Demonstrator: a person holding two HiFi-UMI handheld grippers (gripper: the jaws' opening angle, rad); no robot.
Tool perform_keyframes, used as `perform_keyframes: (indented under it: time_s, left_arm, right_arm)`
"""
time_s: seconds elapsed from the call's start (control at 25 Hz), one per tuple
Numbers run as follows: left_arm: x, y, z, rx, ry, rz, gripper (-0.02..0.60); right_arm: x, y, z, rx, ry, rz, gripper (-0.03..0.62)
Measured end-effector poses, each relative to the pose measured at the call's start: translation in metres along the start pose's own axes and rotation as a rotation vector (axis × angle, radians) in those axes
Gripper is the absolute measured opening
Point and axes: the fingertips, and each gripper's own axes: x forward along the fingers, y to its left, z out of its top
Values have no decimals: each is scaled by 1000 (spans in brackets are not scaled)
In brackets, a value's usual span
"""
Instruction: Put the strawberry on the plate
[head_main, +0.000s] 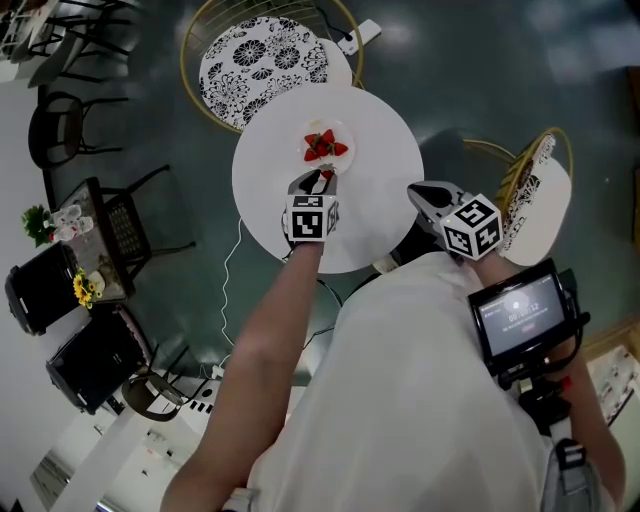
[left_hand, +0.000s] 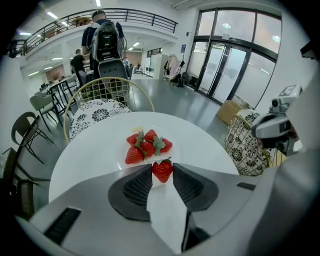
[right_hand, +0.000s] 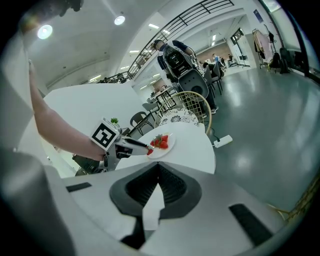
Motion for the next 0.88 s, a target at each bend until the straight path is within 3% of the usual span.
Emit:
perform_keyframes:
  time_s: [0.4,0.88]
  left_arm:
    - [10,14,-4,-35,40,29,137]
    - [19,5,2,-3,27,15,137]
  right_arm:
    - [-2,-2,-3,15,4,-15,5]
    - [-6,-4,-1,20,5,-24,5]
